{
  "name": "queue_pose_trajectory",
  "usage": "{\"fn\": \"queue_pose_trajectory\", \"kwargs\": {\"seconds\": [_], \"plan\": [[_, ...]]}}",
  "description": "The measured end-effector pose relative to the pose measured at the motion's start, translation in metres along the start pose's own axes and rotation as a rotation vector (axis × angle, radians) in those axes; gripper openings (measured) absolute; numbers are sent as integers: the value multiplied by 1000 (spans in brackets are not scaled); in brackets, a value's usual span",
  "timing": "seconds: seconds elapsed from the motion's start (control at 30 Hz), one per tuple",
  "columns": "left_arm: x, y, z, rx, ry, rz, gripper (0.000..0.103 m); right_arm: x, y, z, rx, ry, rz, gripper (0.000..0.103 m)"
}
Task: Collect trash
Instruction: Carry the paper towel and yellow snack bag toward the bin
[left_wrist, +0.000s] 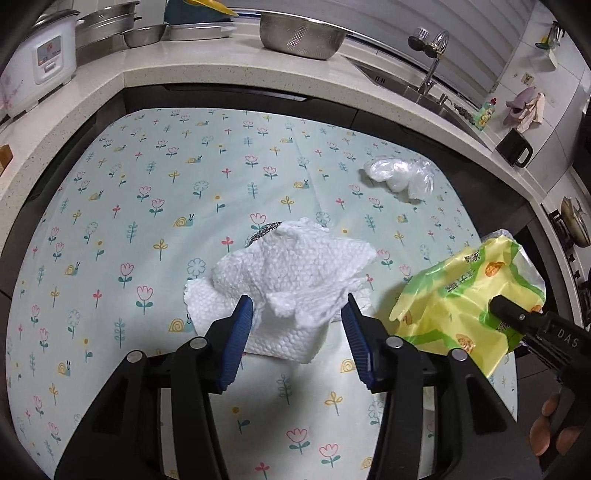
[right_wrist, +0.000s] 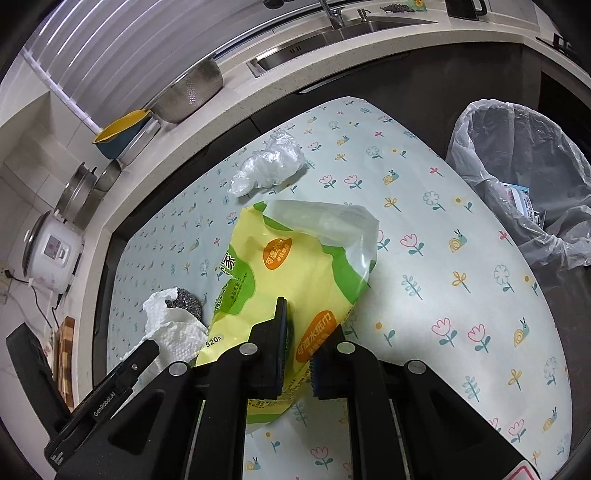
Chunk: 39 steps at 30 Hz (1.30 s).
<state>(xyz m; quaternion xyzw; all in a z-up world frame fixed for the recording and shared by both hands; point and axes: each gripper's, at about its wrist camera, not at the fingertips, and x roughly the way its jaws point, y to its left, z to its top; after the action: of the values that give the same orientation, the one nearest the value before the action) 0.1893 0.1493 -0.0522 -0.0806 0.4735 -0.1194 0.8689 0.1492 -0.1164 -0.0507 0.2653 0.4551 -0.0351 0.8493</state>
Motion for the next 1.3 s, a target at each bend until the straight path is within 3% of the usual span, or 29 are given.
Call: {"fn": "queue_pose_trajectory", "kwargs": {"seconds": [0.07, 0.17, 0.27, 0.73, 1.3], "plan": [[0, -5, 0, 29, 4, 8, 25, -1, 0, -1, -2, -1, 0, 10], [5, -8, -2, 48, 28, 20, 9, -3, -2, -2, 2, 0, 5, 10], [4, -7, -3, 35, 33, 8, 3, -9, -3, -2, -1, -7, 10, 10], [-43, -52, 14, 105, -66, -47, 2, -58, -8, 13, -5, -102, 58, 6], [-66, -174, 37, 269, -128, -187, 2, -122, -73, 36, 72, -241, 29, 4]]}}
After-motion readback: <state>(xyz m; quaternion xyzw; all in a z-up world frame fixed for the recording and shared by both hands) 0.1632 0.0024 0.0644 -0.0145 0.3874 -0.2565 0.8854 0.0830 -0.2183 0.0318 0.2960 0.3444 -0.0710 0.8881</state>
